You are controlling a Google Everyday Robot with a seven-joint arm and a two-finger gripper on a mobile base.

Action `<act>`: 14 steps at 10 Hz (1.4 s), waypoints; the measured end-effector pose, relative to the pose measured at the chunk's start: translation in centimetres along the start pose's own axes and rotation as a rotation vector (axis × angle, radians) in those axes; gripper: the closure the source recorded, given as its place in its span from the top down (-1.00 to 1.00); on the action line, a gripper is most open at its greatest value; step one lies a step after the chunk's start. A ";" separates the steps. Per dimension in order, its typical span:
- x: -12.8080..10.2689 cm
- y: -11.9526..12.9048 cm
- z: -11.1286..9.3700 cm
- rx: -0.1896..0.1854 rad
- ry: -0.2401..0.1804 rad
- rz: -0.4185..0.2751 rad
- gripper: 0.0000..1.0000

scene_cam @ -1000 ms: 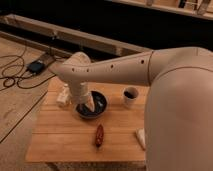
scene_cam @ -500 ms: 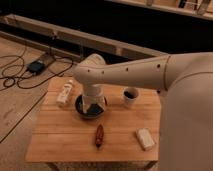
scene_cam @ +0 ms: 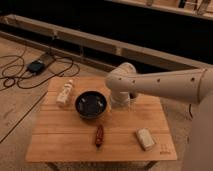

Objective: Place the white sponge in the ceramic bowl

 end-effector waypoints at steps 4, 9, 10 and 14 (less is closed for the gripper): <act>2.8 -5.4 2.8 0.016 0.016 0.058 0.30; 6.4 -8.0 6.2 -0.002 0.085 0.027 0.30; 6.9 -8.4 6.7 -0.002 0.098 0.013 0.30; 8.0 -11.1 9.3 0.014 0.144 -0.024 0.30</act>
